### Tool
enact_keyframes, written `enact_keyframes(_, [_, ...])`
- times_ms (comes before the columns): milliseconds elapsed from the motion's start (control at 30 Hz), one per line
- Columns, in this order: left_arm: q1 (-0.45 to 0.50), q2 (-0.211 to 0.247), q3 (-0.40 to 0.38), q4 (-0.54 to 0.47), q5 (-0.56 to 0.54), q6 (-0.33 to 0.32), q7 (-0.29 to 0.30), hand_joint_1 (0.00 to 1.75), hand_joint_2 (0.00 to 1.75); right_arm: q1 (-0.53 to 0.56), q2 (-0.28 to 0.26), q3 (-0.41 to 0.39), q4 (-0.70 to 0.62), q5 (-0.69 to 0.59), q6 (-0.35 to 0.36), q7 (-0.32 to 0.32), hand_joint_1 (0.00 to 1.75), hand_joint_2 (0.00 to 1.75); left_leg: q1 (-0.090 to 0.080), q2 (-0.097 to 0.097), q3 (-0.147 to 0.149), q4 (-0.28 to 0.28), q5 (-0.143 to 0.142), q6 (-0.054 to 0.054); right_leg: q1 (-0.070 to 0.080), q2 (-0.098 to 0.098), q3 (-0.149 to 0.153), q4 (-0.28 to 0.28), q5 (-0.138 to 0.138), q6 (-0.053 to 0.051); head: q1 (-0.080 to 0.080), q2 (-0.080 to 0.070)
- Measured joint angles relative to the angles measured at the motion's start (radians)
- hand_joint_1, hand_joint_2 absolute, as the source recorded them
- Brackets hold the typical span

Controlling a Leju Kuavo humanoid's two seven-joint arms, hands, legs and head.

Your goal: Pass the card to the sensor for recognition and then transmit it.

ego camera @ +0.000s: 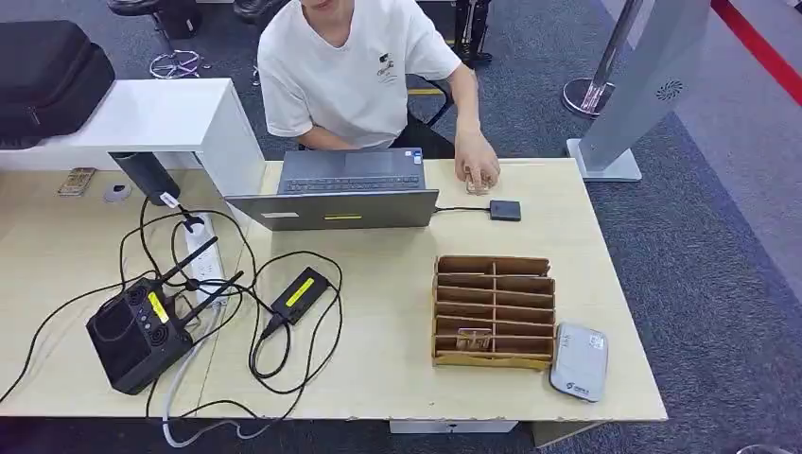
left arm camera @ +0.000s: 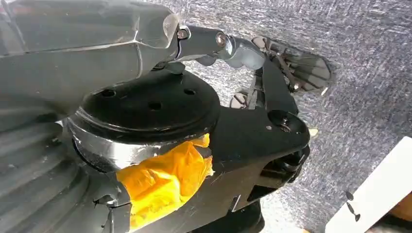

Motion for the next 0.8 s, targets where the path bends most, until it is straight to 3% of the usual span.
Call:
enact_keyframes(67, [0.000,-0.002,0.002,0.000,-0.002,0.002,0.003,0.00,1.75,0.020,0.031,-0.025,0.020,-0.022,-0.001,0.013,0.00,1.75,0.000,0.003,0.001,0.000,0.000,0.000,0.000,0.003,0.000,0.000,0.000,0.000,0.000,0.000])
enact_keyframes(133, [-0.001,-0.005,0.012,0.000,-0.026,0.003,0.011,0.00,1.75,0.049,0.053,-0.002,0.039,-0.122,-0.001,0.131,0.00,1.75,0.000,0.002,0.000,-0.001,-0.001,-0.001,0.000,0.002,0.001,0.000,-0.001,-0.001,0.001,0.000])
enact_keyframes(167, [0.000,-0.007,0.020,0.000,-0.032,0.007,0.012,0.00,1.75,0.053,0.069,0.018,0.055,-0.120,-0.001,0.157,0.00,1.75,0.001,0.003,0.001,-0.001,0.000,-0.001,0.001,0.003,0.000,0.000,-0.001,-0.001,0.001,0.000])
enact_keyframes(267, [-0.002,-0.013,0.033,0.000,-0.039,0.018,0.015,0.00,1.75,0.049,0.140,0.012,0.104,-0.022,-0.001,0.120,0.00,1.75,0.002,0.009,0.004,-0.001,-0.002,-0.004,0.001,0.010,0.001,0.000,0.000,-0.002,0.000,0.000])
enact_keyframes(400, [-0.005,-0.018,0.042,0.000,0.011,0.039,0.019,0.00,1.75,0.045,0.236,0.043,0.179,-0.123,-0.002,0.196,0.00,1.75,0.002,0.008,0.005,-0.001,-0.002,-0.004,0.002,0.007,0.002,0.001,-0.001,-0.003,0.002,0.000])
enact_keyframes(567, [-0.007,-0.018,0.042,0.000,0.043,0.037,0.043,0.00,1.75,0.014,0.359,0.052,0.282,-0.176,-0.002,0.158,0.00,1.75,0.001,0.010,0.008,-0.003,-0.002,-0.005,0.001,0.011,0.002,0.002,-0.001,-0.004,0.000,0.000])
enact_keyframes(800, [-0.008,-0.019,0.042,0.000,0.055,0.050,0.046,0.00,1.75,-0.054,0.477,0.011,0.430,-0.227,-0.002,0.064,0.00,1.75,0.001,0.010,0.008,-0.003,-0.001,-0.005,0.001,0.011,0.002,0.002,-0.001,-0.004,0.001,0.000])
